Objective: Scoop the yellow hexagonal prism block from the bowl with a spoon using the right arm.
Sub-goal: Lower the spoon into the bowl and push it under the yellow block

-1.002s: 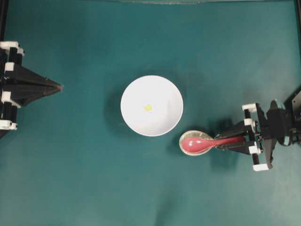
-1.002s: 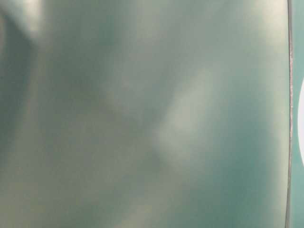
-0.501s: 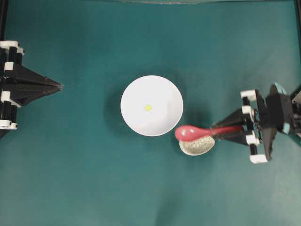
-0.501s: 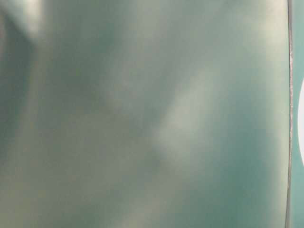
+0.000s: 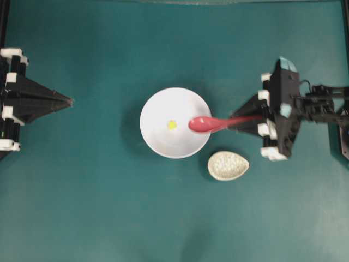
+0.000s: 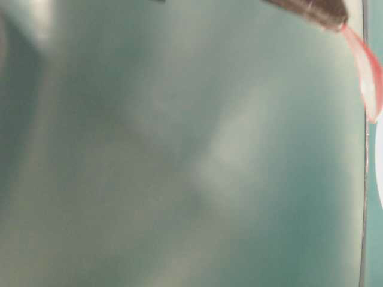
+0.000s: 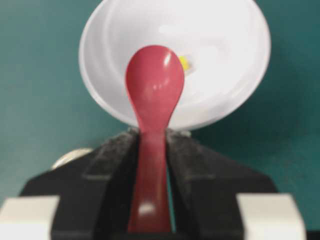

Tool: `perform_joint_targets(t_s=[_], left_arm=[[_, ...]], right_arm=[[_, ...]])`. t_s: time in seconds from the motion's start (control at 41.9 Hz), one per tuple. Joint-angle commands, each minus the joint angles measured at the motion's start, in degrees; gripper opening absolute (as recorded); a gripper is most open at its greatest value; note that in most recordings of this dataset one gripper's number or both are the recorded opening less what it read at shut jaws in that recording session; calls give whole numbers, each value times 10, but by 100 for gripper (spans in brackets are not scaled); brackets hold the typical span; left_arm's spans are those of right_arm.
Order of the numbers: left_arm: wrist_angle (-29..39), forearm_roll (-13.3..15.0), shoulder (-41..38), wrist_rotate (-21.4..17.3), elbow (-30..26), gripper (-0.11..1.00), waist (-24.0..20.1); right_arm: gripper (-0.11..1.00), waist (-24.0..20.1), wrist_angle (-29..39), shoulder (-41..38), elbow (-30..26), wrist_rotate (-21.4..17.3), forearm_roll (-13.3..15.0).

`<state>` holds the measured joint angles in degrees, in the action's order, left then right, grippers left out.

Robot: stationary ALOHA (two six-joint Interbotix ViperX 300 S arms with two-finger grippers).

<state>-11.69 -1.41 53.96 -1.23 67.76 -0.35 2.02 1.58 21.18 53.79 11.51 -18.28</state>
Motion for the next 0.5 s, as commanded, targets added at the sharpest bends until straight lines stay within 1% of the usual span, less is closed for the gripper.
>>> perform_joint_targets(t_s=[0.0,0.119,0.334,0.477], left_arm=[[-3,-1,-4,0,-6,0,-1],[-2,-1,-4,1,-6,0,0],[-2,-1,-4,1,-6,0,0],[-2,-1,-4,1,-6,0,0]], right_arm=[[25,15,40,-8,-40,1,4],[25,26,83,-34,-73,1,4],[25,44,180,-105,-149,2,5],[25,49,249,-145,-197,1,21]])
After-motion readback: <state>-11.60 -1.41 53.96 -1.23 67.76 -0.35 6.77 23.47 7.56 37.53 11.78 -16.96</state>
